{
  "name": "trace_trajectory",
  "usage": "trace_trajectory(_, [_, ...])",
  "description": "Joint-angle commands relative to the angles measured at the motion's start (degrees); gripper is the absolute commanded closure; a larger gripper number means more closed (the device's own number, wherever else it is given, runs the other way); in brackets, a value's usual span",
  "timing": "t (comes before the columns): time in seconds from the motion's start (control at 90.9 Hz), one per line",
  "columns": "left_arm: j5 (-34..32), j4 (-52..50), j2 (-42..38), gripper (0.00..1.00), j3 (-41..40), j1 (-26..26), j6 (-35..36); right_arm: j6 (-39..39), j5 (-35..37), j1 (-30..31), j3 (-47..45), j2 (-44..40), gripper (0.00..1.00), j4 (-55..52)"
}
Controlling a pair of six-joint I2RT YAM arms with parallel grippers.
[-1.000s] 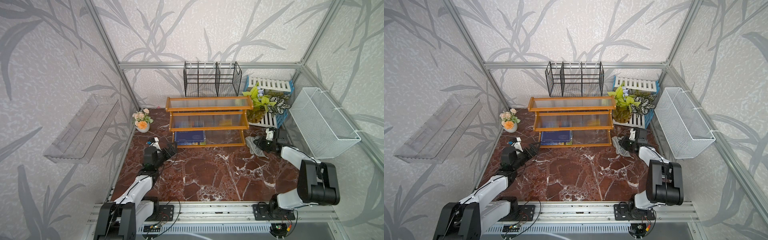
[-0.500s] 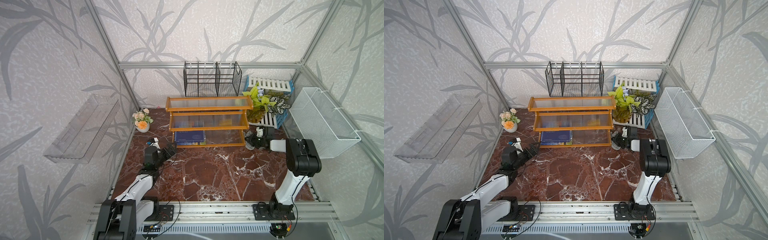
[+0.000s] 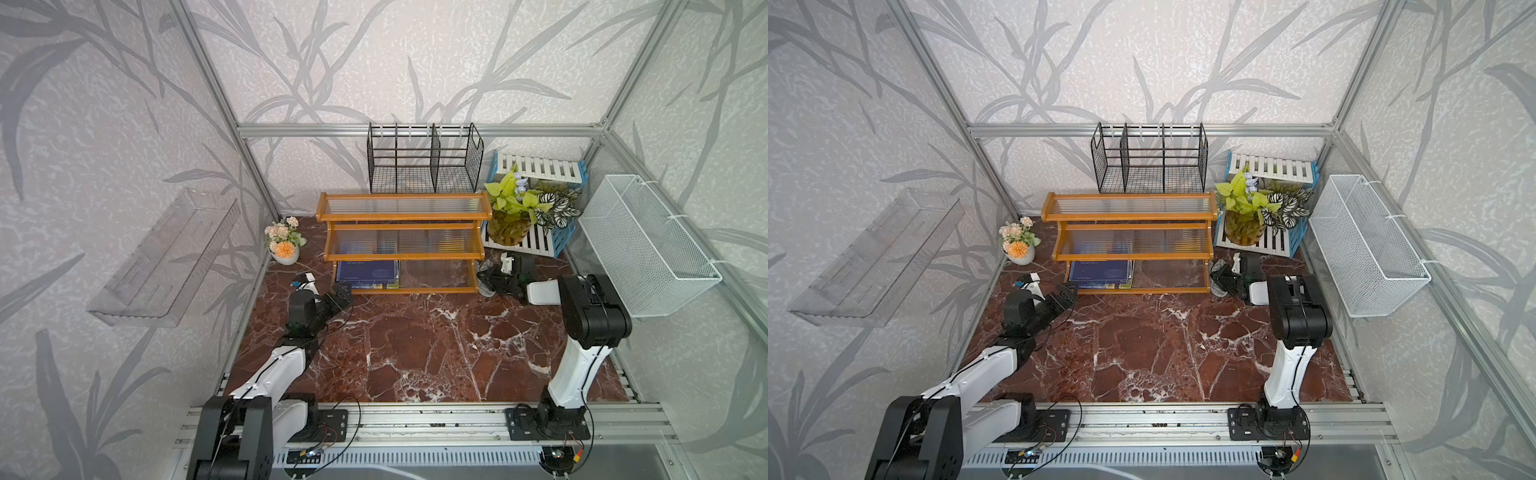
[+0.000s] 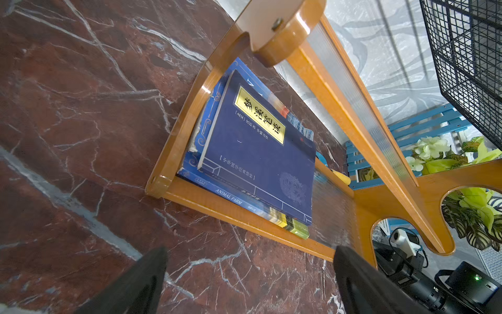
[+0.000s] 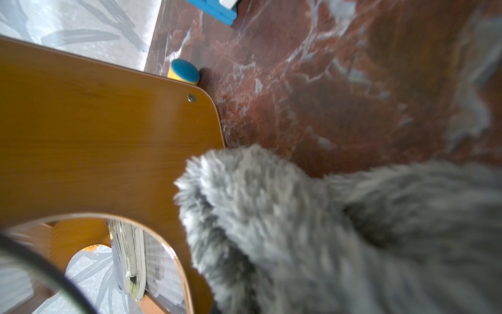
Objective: Wipe the bookshelf clean with a cloth
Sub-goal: Wipe the dust from the shelf.
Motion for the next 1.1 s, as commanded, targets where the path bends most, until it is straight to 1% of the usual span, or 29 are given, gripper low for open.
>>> trace_trajectory(0.0, [-0.5, 0.4, 0.1, 0.00, 1.8, 0.2, 0.3, 1.4, -1.1, 0.2, 1.5, 1.0, 1.00, 0.1])
trace_trajectory(0.088, [0.2, -0.2, 0.5, 0.00, 2.3, 0.2, 0.5, 2.4, -1.8, 0.0, 3.9, 2.8, 1.00, 2.1])
trace_trajectory(0.253, [0.9, -1.2, 0.5, 0.00, 3.0, 0.2, 0.7, 6.4, -4.8, -0.2, 6.2, 5.8, 1.00, 9.9])
trace_trajectory(0.429, [0.8, -1.8, -0.4, 0.00, 3.1, 0.2, 0.6, 9.1, -6.2, -0.2, 6.6, 5.3, 1.00, 15.3])
trace_trajectory(0.737, [1.1, -2.3, -1.8, 0.00, 2.6, 0.2, 0.7, 13.8, -9.6, -0.3, 7.4, -0.5, 1.00, 25.0])
trace_trajectory(1.089, [1.8, -2.5, -2.9, 0.00, 2.4, 0.2, 0.6, 14.8, -11.9, -0.5, 9.0, -9.5, 1.00, 23.5])
